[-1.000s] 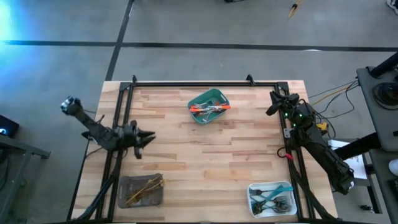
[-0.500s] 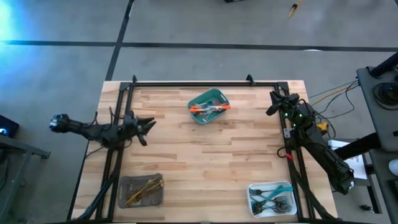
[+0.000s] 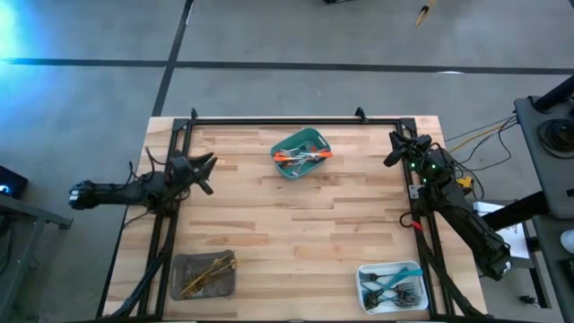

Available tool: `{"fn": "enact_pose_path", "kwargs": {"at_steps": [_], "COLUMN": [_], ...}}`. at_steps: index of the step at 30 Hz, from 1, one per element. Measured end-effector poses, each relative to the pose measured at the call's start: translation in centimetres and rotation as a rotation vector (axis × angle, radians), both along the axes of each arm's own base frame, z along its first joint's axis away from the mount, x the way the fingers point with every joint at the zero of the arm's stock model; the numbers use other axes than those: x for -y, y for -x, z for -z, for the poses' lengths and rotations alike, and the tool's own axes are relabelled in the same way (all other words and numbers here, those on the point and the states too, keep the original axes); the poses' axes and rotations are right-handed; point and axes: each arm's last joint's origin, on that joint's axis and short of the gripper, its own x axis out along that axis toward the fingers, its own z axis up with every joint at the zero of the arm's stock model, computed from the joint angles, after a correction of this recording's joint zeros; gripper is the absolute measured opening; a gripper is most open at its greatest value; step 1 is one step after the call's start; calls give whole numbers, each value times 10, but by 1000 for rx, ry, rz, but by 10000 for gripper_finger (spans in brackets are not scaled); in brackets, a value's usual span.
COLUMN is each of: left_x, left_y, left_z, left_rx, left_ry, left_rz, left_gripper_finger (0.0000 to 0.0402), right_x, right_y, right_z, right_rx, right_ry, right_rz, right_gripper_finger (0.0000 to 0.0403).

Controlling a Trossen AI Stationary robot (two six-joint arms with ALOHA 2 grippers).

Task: Sort silverware by color (type)
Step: Return to Home Position

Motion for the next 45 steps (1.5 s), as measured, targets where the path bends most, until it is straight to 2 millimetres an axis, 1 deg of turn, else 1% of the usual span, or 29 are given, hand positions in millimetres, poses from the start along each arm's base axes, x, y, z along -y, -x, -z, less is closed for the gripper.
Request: {"fn": "enact_pose_path", "kwargs": {"at_steps": [7, 12, 15, 22, 27, 36, 37, 40, 45], "left_x": [-5, -6, -6, -6, -6, -6, -7, -8, -8], "left_y": [-3, -6, -8, -9, -8, -8, -8, -5, -1], "left_z": [5, 10, 13, 12, 4, -3, -7, -28, -50], "left_rx": [-272, -359, -377, -356, -328, -298, -262, -119, -54], "left_ry": [-212, -218, -206, -182, -180, -179, -176, -167, -164], "left_rz": [-74, -120, -119, -126, -129, -123, -131, -163, -165], "left_gripper_finger": [84, 84, 84, 84, 84, 84, 84, 84, 84], "right_x": [0, 0, 0, 0, 0, 0, 0, 0, 0], "right_y": [0, 0, 0, 0, 0, 0, 0, 0, 0], "right_z": [0, 0, 0, 0, 0, 0, 0, 0, 0], "right_rx": [0, 0, 0, 0, 0, 0, 0, 0, 0], "right_ry": [0, 0, 0, 0, 0, 0, 0, 0, 0], "right_rz": [0, 0, 0, 0, 0, 0, 0, 0, 0], "right_gripper_finger": [61, 61, 61, 61, 61, 61, 61, 61, 61]}}
